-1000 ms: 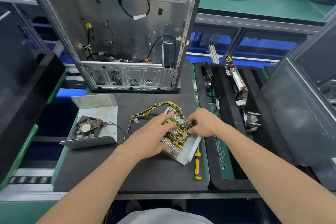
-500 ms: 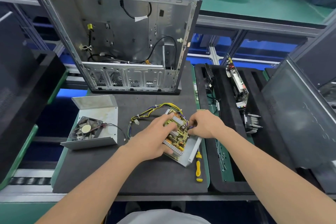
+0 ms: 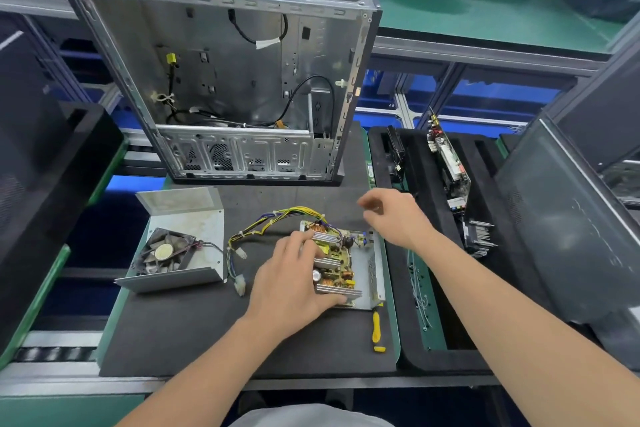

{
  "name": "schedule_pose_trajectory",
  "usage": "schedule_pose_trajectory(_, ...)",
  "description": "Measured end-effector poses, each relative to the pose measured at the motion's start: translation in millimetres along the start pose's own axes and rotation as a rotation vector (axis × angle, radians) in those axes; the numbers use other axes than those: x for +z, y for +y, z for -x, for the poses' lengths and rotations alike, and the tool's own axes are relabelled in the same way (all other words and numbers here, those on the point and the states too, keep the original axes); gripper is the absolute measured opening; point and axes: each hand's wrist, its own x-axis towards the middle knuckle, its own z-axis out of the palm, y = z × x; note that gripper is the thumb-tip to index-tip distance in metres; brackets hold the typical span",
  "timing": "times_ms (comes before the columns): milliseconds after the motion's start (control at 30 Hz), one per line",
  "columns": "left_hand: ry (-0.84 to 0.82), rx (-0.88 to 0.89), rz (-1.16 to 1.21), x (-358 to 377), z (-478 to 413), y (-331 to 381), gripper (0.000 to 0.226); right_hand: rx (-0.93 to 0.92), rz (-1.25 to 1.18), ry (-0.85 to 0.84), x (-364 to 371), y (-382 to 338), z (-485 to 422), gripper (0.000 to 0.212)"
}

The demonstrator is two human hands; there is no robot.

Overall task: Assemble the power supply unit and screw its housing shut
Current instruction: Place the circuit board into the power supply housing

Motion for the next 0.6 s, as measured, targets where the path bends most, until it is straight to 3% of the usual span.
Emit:
schedule_pose_trajectory(100,0.106,0.042,0.011,6.4,2.5,-1.6,0.080,0.140,0.066,-0.095,-4.1,0.3,-0.8,0.033)
schedule_pose_trajectory(167,0.122,0.043,0.005,8.4,2.3,-2.0,0.082,0.134,0.067,-0.167,-3.7,-3.0,2.0,0.039)
schedule_pose_trajectory(267,0.106,0.049,0.035,7.5,2.8,-1.8,0.076,0.060,0.044,-0.135,2.9,-6.7,6.7,0.049)
schedule_pose_trajectory(467,0.050,-0.136,0.465,-13.8,-12.4,-19.0,0.018,-0.005,0.017,-0.071,14.8,-7.9,12.4,0.053)
schedule_pose_trajectory(533,0.048,-0.197,0.517,-21.2,-20.6,-26.1,0.031,-0.088,0.128,0.038,15.6,-11.1,18.0,0.057)
schedule_pose_trajectory(600,0.049,-0.228,0.524,-25.1,-25.6,-27.9,0.035,-0.298,0.225,0.052,16.0,-17.9,25.0,0.065)
